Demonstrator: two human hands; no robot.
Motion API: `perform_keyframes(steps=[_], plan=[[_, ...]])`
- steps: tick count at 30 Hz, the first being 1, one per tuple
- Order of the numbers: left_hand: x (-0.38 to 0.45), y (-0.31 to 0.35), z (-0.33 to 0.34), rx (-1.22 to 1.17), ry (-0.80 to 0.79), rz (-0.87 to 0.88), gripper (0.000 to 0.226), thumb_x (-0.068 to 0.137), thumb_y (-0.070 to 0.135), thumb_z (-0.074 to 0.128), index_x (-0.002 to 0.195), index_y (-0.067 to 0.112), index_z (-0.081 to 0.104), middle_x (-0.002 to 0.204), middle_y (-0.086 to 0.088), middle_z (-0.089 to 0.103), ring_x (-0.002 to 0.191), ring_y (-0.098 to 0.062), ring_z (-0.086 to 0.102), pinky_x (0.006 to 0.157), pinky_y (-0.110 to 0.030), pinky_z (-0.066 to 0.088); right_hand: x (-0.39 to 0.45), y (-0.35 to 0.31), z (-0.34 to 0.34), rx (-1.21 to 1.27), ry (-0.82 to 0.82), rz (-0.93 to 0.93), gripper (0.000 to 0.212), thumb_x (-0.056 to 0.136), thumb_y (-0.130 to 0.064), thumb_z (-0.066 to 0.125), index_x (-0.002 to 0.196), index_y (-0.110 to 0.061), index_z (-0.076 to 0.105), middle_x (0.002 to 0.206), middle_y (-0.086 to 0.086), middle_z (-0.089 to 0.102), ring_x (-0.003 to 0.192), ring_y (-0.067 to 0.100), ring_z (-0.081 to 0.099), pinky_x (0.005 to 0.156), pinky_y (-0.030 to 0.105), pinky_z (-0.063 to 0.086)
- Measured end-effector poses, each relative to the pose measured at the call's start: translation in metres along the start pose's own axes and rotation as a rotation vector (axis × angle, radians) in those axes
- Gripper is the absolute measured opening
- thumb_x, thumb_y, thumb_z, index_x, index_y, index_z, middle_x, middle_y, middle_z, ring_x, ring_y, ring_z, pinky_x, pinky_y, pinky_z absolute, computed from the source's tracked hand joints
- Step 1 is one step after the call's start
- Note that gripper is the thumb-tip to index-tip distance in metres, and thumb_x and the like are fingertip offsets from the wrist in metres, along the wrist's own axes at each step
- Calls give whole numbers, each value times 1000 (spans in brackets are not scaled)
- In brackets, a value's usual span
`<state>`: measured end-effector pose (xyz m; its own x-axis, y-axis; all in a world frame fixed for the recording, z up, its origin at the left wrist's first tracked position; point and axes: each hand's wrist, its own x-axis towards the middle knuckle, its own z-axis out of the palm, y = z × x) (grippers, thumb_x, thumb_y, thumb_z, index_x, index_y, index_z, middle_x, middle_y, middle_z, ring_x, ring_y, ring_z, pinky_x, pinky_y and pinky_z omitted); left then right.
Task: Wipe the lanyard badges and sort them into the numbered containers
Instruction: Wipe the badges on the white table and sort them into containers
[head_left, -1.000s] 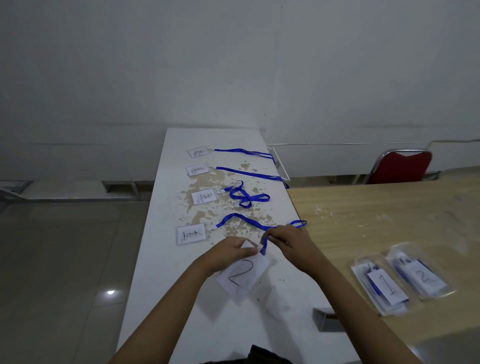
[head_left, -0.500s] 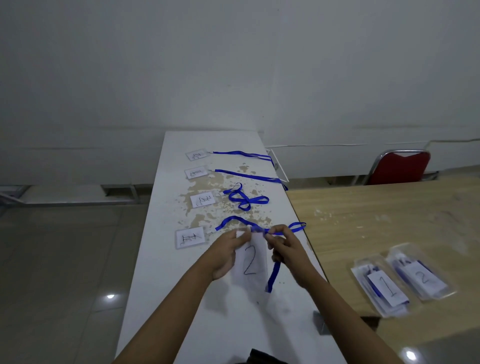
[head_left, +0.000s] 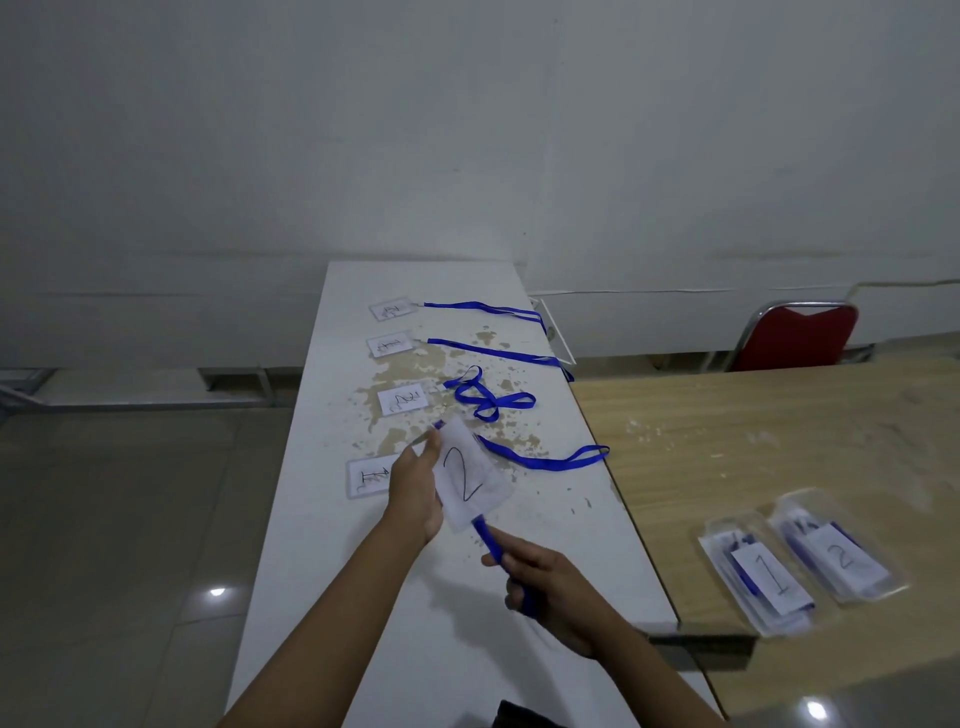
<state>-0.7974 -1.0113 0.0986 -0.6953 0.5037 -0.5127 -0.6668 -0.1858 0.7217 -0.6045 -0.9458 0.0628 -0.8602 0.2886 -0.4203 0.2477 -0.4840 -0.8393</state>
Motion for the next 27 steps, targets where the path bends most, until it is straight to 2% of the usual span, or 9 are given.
perform_keyframes(steps=[3, 6, 8, 10, 12, 16, 18, 21, 27], plan=[[0, 3, -4, 216, 7, 4, 24, 97, 27, 55, 110, 8, 62, 109, -13, 65, 99, -28, 61, 88, -42, 52, -4, -5, -13, -76, -78, 109, 34, 99, -3, 49, 120, -18, 71, 102, 9, 69, 62, 12, 41, 65, 25, 41], [-4, 6, -16, 564, -217, -103, 40, 96, 31, 58, 123, 2, 58, 111, -12, 65, 111, -27, 58, 105, -46, 44, -6, -19, -28, -273, -145, 143, 34, 99, -2, 48, 118, -16, 72, 100, 8, 71, 62, 9, 41, 63, 20, 40], [-11, 7, -20, 886, -383, -175, 44, 91, 38, 63, 120, 4, 61, 111, -12, 67, 106, -26, 61, 95, -36, 51, -7, -33, -37, -457, -164, 133, 34, 98, -1, 48, 117, -16, 72, 97, 6, 73, 61, 7, 44, 61, 17, 41], [-18, 3, -20, 1027, -499, -215, 44, 90, 41, 64, 118, 6, 63, 107, -10, 67, 94, -19, 62, 81, -27, 53, -6, -47, -43, -589, -170, 112, 33, 97, 0, 49, 116, -15, 72, 95, 6, 73, 59, 6, 44, 59, 16, 41], [-22, -4, -20, 1003, -593, -263, 37, 91, 39, 63, 114, 10, 66, 108, -10, 68, 93, -17, 64, 82, -27, 53, -4, -60, -45, -646, -173, 103, 32, 97, 0, 49, 114, -13, 73, 94, 6, 72, 59, 6, 44, 57, 16, 39], [-25, -18, -22, 781, -766, -399, 37, 93, 32, 62, 118, 3, 63, 120, -23, 65, 108, -33, 64, 91, -37, 51, -1, -74, -48, -703, -168, 72, 22, 96, 0, 51, 107, -4, 70, 91, 17, 70, 59, 9, 44, 57, 20, 39], [-25, -22, -21, 817, -742, -363, 35, 91, 33, 64, 114, 8, 65, 115, -17, 69, 102, -26, 67, 87, -33, 52, 0, -75, -51, -635, -126, 71, 16, 94, 0, 55, 108, -2, 63, 92, 23, 70, 58, 10, 47, 59, 23, 40], [-25, -26, -18, 917, -727, -297, 21, 89, 33, 68, 104, 18, 70, 107, -4, 71, 96, -15, 65, 84, -27, 51, -1, -73, -55, -506, -56, 18, 11, 91, -6, 65, 101, -7, 64, 80, 13, 68, 61, 11, 53, 61, 25, 45], [-25, -40, -7, 699, -665, -251, 44, 82, 33, 70, 116, 6, 64, 115, -19, 68, 107, -31, 63, 102, -47, 47, -2, -41, -53, -103, 203, -104, 15, 90, -13, 66, 102, -7, 73, 98, 14, 70, 82, 14, 65, 77, 24, 54]])
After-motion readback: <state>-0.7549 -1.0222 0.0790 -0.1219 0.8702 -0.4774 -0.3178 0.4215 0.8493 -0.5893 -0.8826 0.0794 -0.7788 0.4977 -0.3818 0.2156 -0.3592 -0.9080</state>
